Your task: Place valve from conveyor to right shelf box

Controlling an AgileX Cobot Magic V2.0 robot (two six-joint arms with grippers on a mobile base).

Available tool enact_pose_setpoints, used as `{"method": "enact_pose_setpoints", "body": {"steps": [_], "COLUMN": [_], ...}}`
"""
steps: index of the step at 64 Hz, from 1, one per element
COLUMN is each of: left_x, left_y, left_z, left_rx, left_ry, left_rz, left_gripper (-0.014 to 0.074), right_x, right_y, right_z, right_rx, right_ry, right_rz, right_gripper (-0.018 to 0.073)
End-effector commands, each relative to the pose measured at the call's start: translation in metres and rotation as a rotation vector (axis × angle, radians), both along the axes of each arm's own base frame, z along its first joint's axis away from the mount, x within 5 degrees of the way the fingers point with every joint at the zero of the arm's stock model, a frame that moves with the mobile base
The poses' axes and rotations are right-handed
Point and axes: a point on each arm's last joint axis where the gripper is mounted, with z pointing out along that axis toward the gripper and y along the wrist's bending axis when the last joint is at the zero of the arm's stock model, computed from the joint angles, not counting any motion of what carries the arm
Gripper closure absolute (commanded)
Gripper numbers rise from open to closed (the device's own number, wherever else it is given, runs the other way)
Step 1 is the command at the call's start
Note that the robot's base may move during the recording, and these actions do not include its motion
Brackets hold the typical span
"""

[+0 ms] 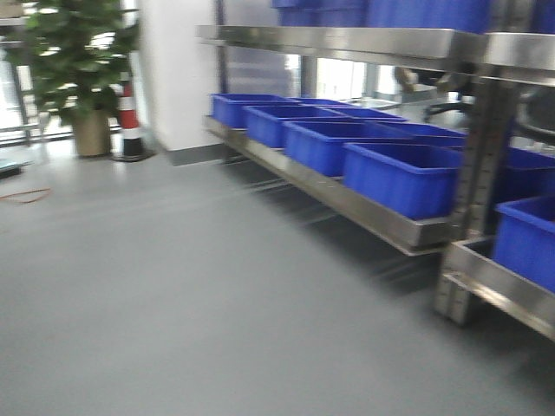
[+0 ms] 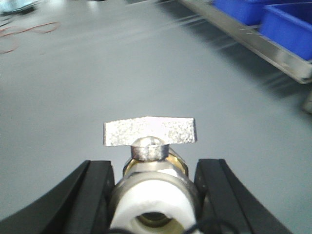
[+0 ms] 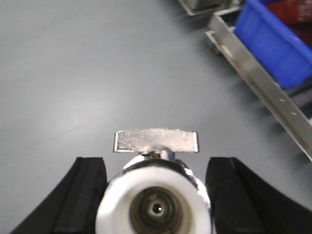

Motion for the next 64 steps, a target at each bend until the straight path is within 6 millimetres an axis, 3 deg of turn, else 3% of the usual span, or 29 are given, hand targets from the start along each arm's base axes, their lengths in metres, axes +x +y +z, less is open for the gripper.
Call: {"method": "enact_pose_setpoints", "body": {"steps": [1,64], "left_x": [0.0005,0.0005], "left_y": [-0.0005,-0.0005], "left_z": [0.0071,0.0071], "left_rx": [-0.016,-0.016], "left_ry": [-0.070,-0.070], "left_rz": [0.003,0.003], "left_gripper": [0.0708,0.0708], "right_x": [0.0013,0.0013], "right_y": [-0.0017,-0.0017], "right_z": [0.0088,0.0088], "right_rx": [-0.007,-0.007], "right_ry": [-0.081,-0.081], "right_rz": [-0.009,-0.009], "right_gripper": [0.0722,0.0722]}}
